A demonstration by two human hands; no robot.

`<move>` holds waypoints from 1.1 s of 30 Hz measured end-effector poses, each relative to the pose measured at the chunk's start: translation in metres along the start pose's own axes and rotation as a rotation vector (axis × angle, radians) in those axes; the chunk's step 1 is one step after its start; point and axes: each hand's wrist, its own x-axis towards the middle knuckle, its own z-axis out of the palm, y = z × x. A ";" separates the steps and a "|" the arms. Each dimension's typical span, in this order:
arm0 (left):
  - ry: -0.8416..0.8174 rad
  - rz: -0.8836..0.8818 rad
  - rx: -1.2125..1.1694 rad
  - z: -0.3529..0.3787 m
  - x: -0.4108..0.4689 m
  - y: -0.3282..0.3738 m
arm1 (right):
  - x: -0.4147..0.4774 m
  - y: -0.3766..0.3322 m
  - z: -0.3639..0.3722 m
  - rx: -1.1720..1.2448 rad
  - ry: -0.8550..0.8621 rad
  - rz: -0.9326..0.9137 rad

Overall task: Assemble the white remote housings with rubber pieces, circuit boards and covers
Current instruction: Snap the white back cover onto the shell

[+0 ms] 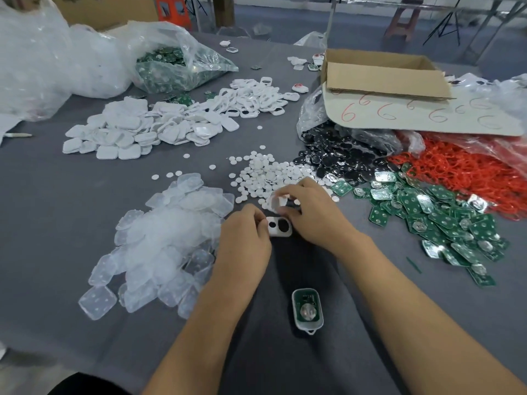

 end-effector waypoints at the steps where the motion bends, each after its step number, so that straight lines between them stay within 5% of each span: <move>1: 0.005 0.005 0.010 0.000 0.000 0.001 | 0.002 0.000 0.000 0.002 0.003 -0.010; 6: 0.059 0.030 -0.017 0.003 0.001 0.002 | 0.005 0.001 0.000 -0.026 -0.006 -0.088; 12: -0.002 -0.002 -0.048 0.008 0.023 0.014 | 0.008 -0.005 -0.010 0.200 0.054 0.026; 17: -0.167 -0.127 -0.712 -0.005 0.011 0.018 | -0.023 -0.014 -0.030 0.432 0.272 -0.091; 20: -0.223 -0.208 -1.045 -0.006 -0.008 0.017 | -0.056 -0.016 -0.037 0.641 0.202 -0.078; 23: -0.166 -0.141 -1.008 -0.006 -0.028 0.015 | -0.088 -0.016 -0.043 1.009 0.015 0.018; 33: 0.138 0.049 -0.912 0.014 -0.070 0.012 | -0.120 -0.027 -0.030 1.286 0.197 0.257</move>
